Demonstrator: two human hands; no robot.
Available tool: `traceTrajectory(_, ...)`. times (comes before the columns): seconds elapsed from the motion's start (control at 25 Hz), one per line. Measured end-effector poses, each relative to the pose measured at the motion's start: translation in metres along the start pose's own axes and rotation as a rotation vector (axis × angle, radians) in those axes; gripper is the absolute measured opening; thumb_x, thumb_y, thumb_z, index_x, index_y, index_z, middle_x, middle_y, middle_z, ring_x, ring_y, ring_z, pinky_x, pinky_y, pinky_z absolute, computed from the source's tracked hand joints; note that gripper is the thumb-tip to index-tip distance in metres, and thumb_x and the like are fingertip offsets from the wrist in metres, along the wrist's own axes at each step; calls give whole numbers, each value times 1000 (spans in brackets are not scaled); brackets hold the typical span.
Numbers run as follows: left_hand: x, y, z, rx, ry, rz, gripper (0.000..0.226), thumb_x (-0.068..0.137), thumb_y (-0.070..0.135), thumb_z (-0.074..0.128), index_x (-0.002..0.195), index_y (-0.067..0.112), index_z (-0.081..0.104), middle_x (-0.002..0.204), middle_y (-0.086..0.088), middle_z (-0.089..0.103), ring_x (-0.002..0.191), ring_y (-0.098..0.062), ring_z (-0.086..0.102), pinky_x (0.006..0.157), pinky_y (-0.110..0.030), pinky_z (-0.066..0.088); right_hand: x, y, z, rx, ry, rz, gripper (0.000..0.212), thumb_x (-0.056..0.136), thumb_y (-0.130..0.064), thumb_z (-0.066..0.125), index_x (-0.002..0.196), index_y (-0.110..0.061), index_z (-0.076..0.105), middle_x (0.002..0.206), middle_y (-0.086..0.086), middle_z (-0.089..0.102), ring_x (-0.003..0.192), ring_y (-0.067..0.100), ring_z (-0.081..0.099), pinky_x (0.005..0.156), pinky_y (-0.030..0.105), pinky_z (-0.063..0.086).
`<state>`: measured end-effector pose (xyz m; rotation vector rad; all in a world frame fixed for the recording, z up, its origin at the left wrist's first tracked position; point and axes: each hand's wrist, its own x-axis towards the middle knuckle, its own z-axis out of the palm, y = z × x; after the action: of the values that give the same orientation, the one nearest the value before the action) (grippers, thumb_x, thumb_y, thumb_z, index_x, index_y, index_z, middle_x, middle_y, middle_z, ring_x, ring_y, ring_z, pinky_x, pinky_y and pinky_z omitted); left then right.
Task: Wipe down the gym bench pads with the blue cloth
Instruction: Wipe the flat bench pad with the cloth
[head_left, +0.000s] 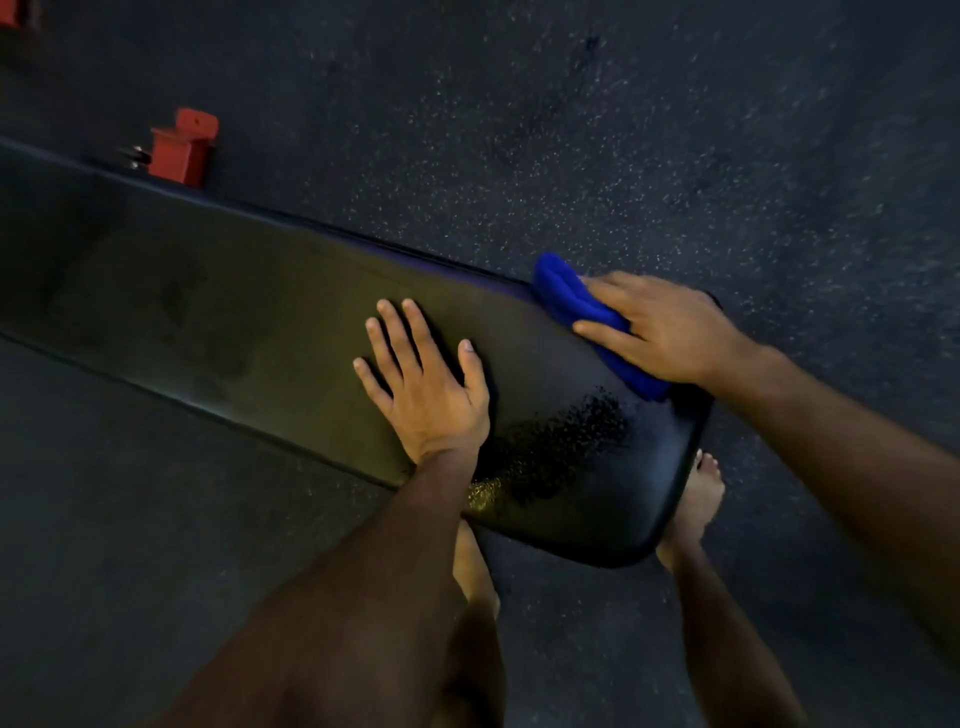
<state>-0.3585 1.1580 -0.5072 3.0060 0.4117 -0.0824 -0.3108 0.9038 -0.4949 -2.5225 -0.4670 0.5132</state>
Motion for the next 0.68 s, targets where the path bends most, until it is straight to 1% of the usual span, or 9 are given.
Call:
traceTrajectory(0.08,1,1,0,-5,12,8,70,102,50,31,162,14,21,170,-7,17,157,-26,12,125,-58,8,-38,12,0,93,96,133,45,96,-64,29,123,-32,46,104,-6,55,98,27,60,82,37,48)
traceTrajectory(0.16,1,-3,0,-13,12,7,70,102,49,31,162,15,21,170,-7,16,157,-27,12,125,-58,9,-54,11,12,148,175,216,46,95,-64,28,116,-29,49,99,-9,52,96,28,59,80,38,47)
traceTrajectory(0.2,0,-4,2,-10,19,17,70,102,49,31,163,15,20,170,-5,16,157,-27,11,125,-58,8,-51,8,15,122,182,232,49,95,-65,27,116,-28,51,101,-5,56,97,29,60,80,39,48)
traceTrajectory(0.28,-2,-4,3,-47,13,33,71,102,50,29,163,17,18,171,-2,15,158,-25,9,125,-59,7,-38,4,13,86,108,307,49,96,-65,28,117,-31,54,110,0,63,102,29,60,84,41,49)
traceTrajectory(0.36,-4,-5,1,-52,12,31,71,101,51,26,164,19,16,171,2,13,158,-24,6,125,-59,6,-24,4,6,125,34,353,42,98,-61,33,124,-37,55,122,-2,64,110,26,59,89,41,46)
traceTrajectory(0.4,-3,-5,1,-51,11,30,71,101,52,25,164,20,15,171,2,12,158,-24,5,125,-59,5,-22,4,6,138,39,382,41,98,-61,34,125,-37,55,123,-3,64,111,25,59,89,40,45)
traceTrajectory(0.52,-5,-9,3,-70,-4,40,70,101,52,24,164,22,13,171,2,11,158,-25,3,125,-59,3,-40,-5,21,105,256,455,39,98,-59,37,115,-32,59,109,-4,62,104,25,59,81,38,45)
traceTrajectory(0.56,-7,-10,4,-53,12,44,70,101,52,24,164,22,13,171,2,11,158,-26,3,125,-59,3,-45,-9,27,105,331,468,38,99,-57,39,115,-30,60,109,-3,61,103,25,59,80,37,44)
traceTrajectory(0.68,-7,-8,5,-65,18,42,70,102,54,22,164,23,14,171,2,11,158,-26,4,125,-59,4,-57,-10,43,130,460,519,45,98,-58,38,123,-27,59,123,-3,58,106,27,59,85,40,48)
